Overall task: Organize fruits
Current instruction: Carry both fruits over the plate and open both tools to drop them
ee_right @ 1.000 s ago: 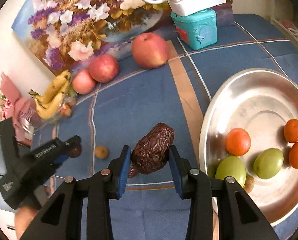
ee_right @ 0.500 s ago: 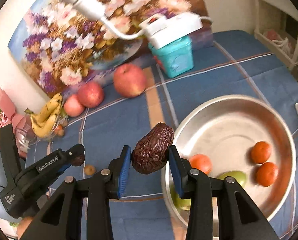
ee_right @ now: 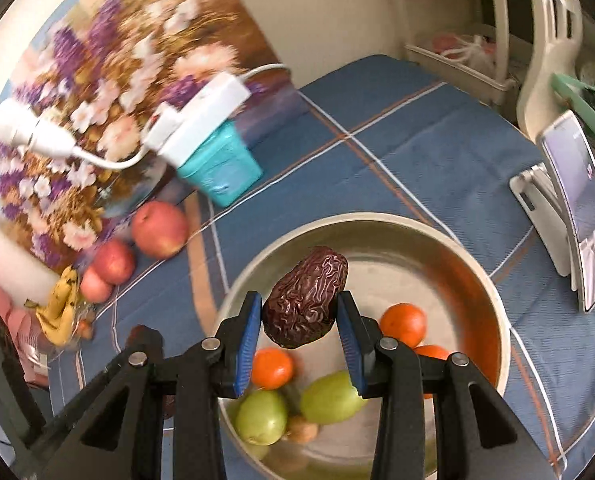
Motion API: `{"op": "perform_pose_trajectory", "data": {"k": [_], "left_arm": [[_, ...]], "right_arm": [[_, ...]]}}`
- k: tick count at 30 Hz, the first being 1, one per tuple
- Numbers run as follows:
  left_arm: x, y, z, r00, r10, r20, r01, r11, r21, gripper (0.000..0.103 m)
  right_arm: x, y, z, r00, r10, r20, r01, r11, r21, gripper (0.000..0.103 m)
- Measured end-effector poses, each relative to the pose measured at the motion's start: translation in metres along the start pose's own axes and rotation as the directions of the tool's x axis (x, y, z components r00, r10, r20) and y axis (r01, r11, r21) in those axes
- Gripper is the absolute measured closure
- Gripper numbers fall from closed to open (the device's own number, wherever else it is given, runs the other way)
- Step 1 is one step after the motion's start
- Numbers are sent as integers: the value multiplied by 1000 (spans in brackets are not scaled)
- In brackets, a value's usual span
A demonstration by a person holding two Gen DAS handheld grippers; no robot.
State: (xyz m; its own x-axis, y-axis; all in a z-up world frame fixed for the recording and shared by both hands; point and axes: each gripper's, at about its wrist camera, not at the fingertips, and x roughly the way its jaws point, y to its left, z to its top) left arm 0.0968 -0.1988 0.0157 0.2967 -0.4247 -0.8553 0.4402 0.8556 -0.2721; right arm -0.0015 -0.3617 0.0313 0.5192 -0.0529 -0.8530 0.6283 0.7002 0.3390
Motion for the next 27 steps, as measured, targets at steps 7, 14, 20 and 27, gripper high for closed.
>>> {"op": "perform_pose_trajectory", "data": {"k": [7,14,20,27], "left_arm": [[22,-23,-8,1000,-4,-26,6,997,71,67],[31,-29,-14,1000,5,-27,-2,995,96,67],[32,-32,-14,1000,5,-25,-2,994,108,65],[30,-33,-12,1000,-12,-26,15,995,101,50]], "right_arm": [[11,-14,-4,1000,-13,-10,13,1000,25,63],[20,-16,-7,999,-30,-36,31,999,21,63],[21,-14,-8,998,-49,-38,49,999,-5,63],[20,-11,-7,997,-63,-33,62,998,-22,62]]}}
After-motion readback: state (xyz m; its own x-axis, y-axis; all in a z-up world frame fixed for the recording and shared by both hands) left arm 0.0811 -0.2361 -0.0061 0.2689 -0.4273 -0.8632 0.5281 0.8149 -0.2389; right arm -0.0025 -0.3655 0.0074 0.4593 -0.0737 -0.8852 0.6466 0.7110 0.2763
